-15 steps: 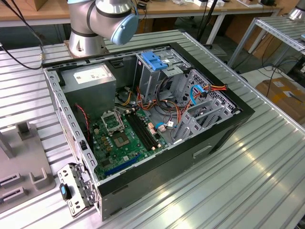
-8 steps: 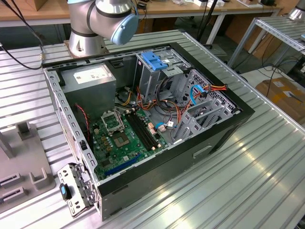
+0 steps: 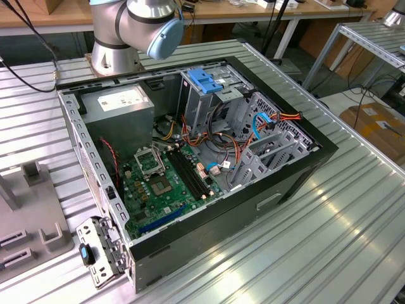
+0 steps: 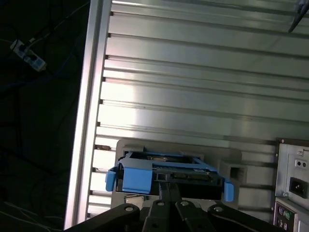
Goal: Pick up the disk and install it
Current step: 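Pick up the disk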
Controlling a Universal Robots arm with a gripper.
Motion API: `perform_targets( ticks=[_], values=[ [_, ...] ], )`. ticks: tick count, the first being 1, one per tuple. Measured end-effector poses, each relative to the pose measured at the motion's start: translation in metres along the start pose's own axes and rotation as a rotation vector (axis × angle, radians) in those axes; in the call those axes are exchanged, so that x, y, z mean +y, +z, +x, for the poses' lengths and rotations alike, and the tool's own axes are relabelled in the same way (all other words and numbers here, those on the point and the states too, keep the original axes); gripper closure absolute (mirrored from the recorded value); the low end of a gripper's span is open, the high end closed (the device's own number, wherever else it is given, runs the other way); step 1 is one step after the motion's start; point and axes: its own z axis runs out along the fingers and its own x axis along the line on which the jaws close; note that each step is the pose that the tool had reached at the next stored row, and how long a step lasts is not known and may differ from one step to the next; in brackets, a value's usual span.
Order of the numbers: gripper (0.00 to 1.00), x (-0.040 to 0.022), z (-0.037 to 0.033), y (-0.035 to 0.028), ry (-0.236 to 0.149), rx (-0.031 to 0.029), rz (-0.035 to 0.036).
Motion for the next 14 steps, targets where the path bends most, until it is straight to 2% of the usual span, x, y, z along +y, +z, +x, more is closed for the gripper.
perform_targets(
  ticks=[3,14],
  values=[
    [0.89,0.0,0.0,0.0,-0.017,0.0006,-0.0004],
    [0.89,0.0,0.0,0.0,-0.119,0.0042,-0.0028]
  ],
)
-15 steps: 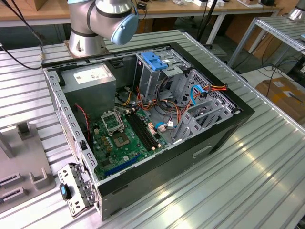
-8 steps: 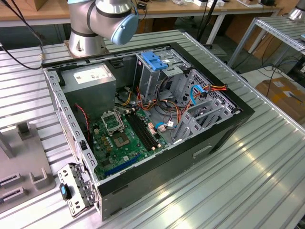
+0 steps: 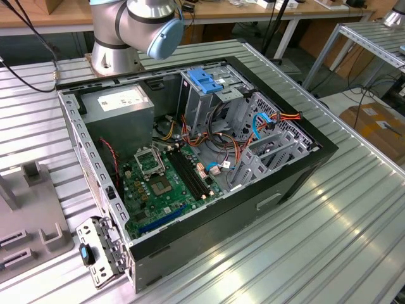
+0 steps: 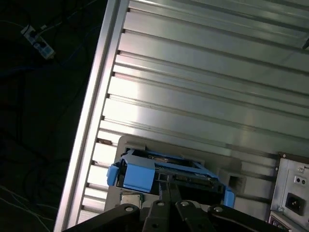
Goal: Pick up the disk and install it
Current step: 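Pick up the disk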
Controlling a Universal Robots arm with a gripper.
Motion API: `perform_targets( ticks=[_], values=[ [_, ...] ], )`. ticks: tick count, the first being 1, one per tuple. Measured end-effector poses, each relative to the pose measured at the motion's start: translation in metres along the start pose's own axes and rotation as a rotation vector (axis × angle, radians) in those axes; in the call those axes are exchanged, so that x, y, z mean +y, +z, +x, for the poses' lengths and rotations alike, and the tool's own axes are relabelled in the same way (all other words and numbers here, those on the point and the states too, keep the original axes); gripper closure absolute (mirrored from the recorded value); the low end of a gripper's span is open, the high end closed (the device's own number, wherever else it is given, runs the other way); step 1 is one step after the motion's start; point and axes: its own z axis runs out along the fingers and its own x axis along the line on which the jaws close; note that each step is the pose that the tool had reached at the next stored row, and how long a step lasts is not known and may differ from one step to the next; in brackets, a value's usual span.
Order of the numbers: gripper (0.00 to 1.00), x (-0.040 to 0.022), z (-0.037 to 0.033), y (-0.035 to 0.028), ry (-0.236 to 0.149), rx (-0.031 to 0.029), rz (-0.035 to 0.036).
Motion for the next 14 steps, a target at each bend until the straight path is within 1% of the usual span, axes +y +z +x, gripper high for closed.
perform_targets(
  ticks=[3,6,12,14],
  values=[
    [0.89,0.0,0.0,0.0,-0.026,0.0009,-0.0006],
    [0.89,0.0,0.0,0.0,-0.059,0.0021,-0.0014],
    [0.89,0.0,0.0,0.0,-0.064,0.0023,-0.0015],
    [0.89,0.0,0.0,0.0,-0.078,0.0027,-0.0019]
  ],
)
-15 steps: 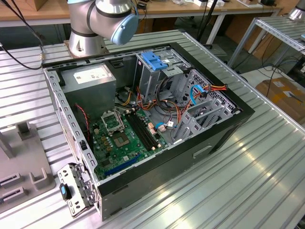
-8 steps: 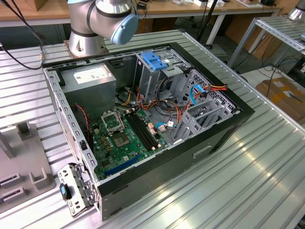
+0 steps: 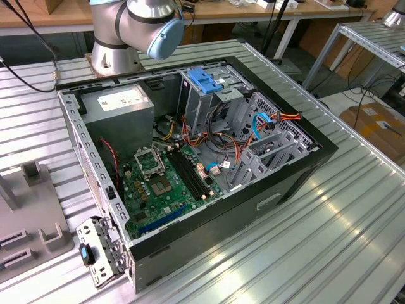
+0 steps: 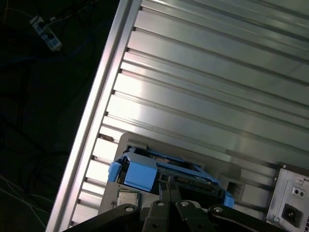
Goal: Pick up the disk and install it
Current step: 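Pick up the disk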
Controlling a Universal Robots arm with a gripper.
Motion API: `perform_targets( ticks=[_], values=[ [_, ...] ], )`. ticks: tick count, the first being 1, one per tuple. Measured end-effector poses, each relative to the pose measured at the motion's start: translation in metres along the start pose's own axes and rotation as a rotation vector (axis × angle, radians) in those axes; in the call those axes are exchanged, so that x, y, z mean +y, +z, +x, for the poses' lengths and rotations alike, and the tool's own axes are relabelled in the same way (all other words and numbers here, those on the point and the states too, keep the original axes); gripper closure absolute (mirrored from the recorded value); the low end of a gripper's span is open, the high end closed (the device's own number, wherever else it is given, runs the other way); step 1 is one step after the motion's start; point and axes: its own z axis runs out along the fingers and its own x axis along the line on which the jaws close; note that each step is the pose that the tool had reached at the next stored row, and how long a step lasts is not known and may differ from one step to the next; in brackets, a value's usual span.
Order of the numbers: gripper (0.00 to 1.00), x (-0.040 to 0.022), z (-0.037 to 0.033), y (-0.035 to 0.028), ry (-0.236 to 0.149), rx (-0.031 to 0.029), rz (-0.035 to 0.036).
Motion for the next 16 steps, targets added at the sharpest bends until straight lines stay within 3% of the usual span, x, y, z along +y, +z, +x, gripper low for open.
perform_targets(
  ticks=[7,16],
  values=[
    [0.89,0.0,0.0,0.0001,-0.075,0.0027,-0.0018],
    [0.89,0.0,-0.0001,0.0003,-0.224,0.008,-0.0053]
  ],
)
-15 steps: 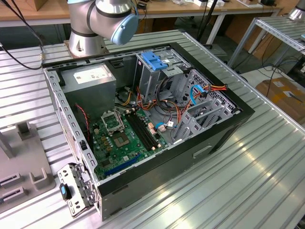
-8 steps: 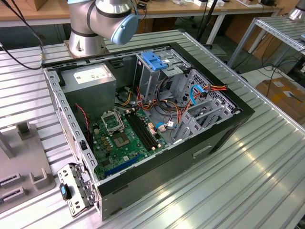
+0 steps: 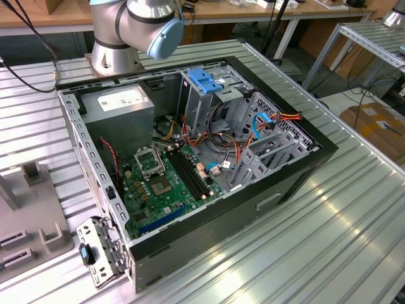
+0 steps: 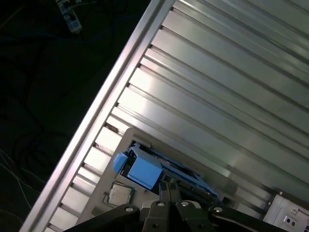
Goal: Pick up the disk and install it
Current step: 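Pick up the disk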
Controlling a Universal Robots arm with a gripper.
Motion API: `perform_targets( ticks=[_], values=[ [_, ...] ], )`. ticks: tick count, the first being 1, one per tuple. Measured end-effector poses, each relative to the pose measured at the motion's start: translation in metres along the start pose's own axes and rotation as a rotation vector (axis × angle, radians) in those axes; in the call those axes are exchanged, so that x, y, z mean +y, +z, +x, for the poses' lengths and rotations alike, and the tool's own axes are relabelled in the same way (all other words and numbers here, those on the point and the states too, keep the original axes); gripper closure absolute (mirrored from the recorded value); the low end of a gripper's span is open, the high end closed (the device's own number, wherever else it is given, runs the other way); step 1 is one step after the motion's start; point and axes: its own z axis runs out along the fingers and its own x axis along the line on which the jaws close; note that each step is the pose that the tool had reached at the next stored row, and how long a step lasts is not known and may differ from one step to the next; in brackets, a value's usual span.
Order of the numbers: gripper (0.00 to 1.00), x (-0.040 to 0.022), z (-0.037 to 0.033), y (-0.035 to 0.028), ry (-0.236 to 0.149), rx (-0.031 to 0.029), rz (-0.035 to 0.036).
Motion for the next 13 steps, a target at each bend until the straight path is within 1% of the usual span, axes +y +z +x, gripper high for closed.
perform_targets(
  ticks=[1,2,3,5,8,9,10,13],
  values=[
    [0.89,0.0,0.0,0.0,-0.014,0.0005,-0.0003],
    [0.89,0.0,0.0,0.0001,-0.039,0.0014,-0.0009],
    [0.89,0.0,0.0,0.0001,-0.051,0.0019,-0.0012],
    [0.89,-0.0001,-0.0001,0.0002,-0.092,0.0033,-0.0022],
    [0.89,-0.0001,-0.0001,0.0003,-0.172,0.0061,-0.0041],
    [0.89,-0.0001,-0.0001,0.0004,-0.188,0.0067,-0.0044],
    [0.89,-0.0001,-0.0001,0.0005,-0.217,0.0077,-0.0051],
    [0.89,-0.0001,-0.0001,0.0006,-0.27,0.0096,-0.0064]
  ],
)
